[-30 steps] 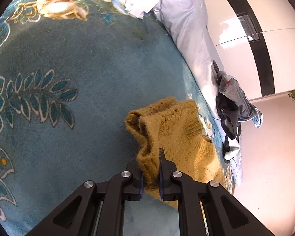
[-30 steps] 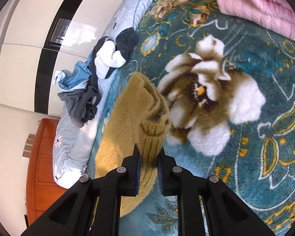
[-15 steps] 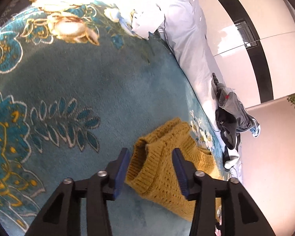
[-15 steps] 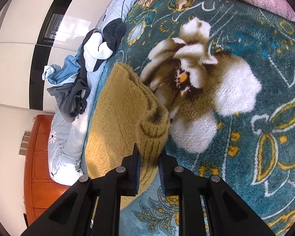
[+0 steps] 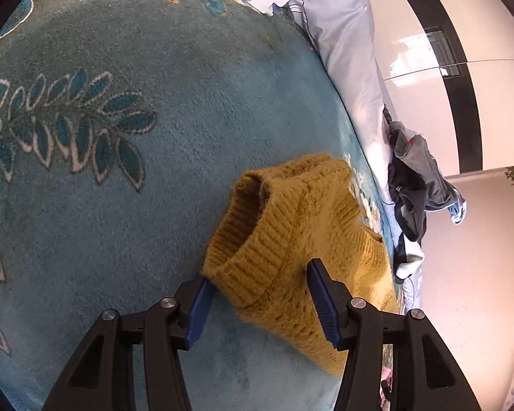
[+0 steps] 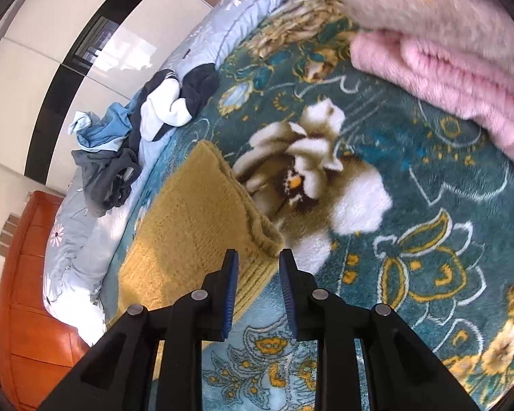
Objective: Fold clothes
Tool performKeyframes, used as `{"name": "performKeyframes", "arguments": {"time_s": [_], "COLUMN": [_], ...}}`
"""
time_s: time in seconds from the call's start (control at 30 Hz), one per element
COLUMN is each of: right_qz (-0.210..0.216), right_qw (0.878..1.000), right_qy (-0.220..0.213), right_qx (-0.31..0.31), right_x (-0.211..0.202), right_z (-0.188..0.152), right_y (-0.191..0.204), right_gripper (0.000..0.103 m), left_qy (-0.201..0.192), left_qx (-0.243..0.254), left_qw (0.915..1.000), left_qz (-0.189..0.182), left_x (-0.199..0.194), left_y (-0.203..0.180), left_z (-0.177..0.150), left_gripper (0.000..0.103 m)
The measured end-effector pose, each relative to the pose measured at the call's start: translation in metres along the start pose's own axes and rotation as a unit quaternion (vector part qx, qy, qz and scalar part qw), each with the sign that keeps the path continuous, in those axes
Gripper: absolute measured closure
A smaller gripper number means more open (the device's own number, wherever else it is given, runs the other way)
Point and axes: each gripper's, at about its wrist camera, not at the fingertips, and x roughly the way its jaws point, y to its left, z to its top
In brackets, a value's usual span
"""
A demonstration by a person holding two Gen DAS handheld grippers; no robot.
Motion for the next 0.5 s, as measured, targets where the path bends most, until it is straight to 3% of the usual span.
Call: {"name": "performKeyframes", "arguments": {"time_s": [0.07,0.17,0.33,0.37,0.5], "right_qz": [0.003,0.027,0.03,0.03,0.032], "right_qw": [0.999,0.996,0.994,0.994,0.993], "right_qy": [-0.002,0.031,0.043,0.046,0.055], "right_qx": [-0.034,-0.083,-0.093,-0.096,-0.104], "right_x": [-0.003,0.015,0.025,0.027,0.035], "right_z": [0.0,-0.008,-0.018,-0.02,-0.028], "right_y": [0.014,0.038,0.048,0.049,0.056], "right_gripper": [0.075,0.069,0.069,0.069,0.069], "left_qy": [-0.005,-0.014,-0.028,-0.031,-0.047], "left_qx": [-0.005,-0.022,-0.036,-0.034,-0.027], "left_qw": [1.0,0.9997,0.9989,0.9989,0.9984], "left_qz": [0.001,-0.001,0.0,0.004,0.016], "left_x": [0.003,0.001,0.001,0.002,0.002], "left_y": [-0.001,0.002,0.002,0.0,-0.004], "left_z": [0.001,0.002,0.003,0.003,0.003], "left_gripper": [0.046,0.046,0.048,0.052,0.089]}}
